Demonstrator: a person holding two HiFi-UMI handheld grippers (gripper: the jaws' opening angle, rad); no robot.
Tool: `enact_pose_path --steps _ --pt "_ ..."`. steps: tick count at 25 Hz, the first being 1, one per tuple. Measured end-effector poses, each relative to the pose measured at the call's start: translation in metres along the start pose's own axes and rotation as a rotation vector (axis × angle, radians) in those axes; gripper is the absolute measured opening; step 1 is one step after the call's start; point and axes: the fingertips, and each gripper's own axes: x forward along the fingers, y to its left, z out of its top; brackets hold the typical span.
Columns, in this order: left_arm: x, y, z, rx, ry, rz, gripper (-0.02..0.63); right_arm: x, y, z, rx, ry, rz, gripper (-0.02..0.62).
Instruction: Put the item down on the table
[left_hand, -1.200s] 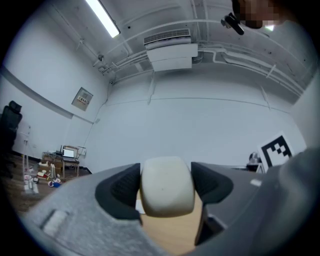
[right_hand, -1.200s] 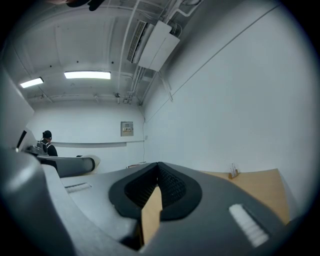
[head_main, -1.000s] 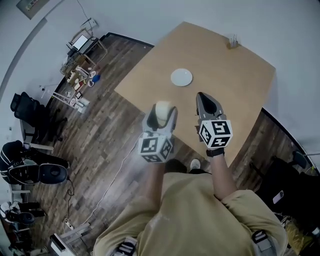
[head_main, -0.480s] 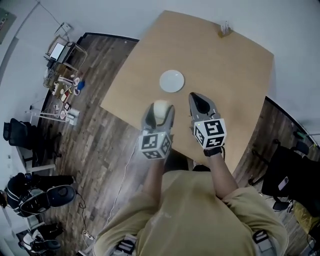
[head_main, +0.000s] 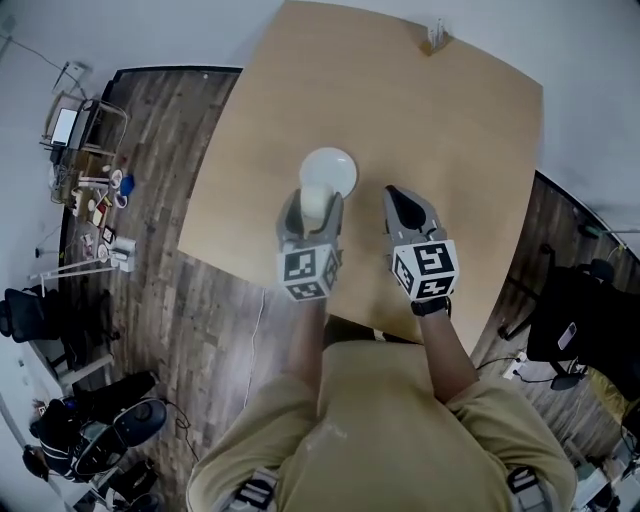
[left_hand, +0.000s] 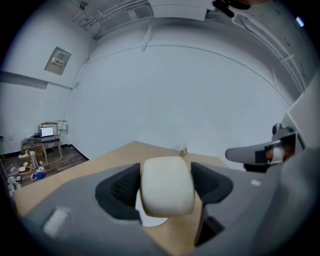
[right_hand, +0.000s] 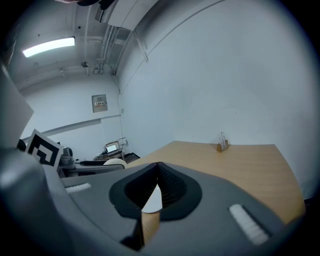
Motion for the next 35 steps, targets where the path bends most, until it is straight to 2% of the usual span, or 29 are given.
enact_pose_path --steps 7,13,17,22,30,35 --pt "0.077 0.051 -0.044 0.05 0.098 -0.019 0.316 0.05 -0.022 -0.035 0.046 0.083 -0.059 0.006" --pt "0.125 0.055 -0.084 0.156 0.172 -0.087 0.316 0.08 -0.035 -0.071 0.096 0.147 -0.078 0.006" --pt "0.15 0.056 -0.109 0.187 0.221 -0.134 0.314 0.097 -0.037 -0.086 0.115 0.176 -0.086 0.006" --pt "0.162 0.053 -0.134 0.199 0.292 -0.168 0.316 0.103 -0.038 -0.095 0.111 0.194 -0.082 0.006" --pt "0.164 0.051 -0.152 0.256 0.353 -0.169 0.319 0.097 -0.043 -0.091 0.114 0.186 -0.095 0.006" --pt "0.16 0.056 -0.163 0.264 0.425 -0.15 0.322 0.087 -0.037 -0.081 0.103 0.168 -0.09 0.006"
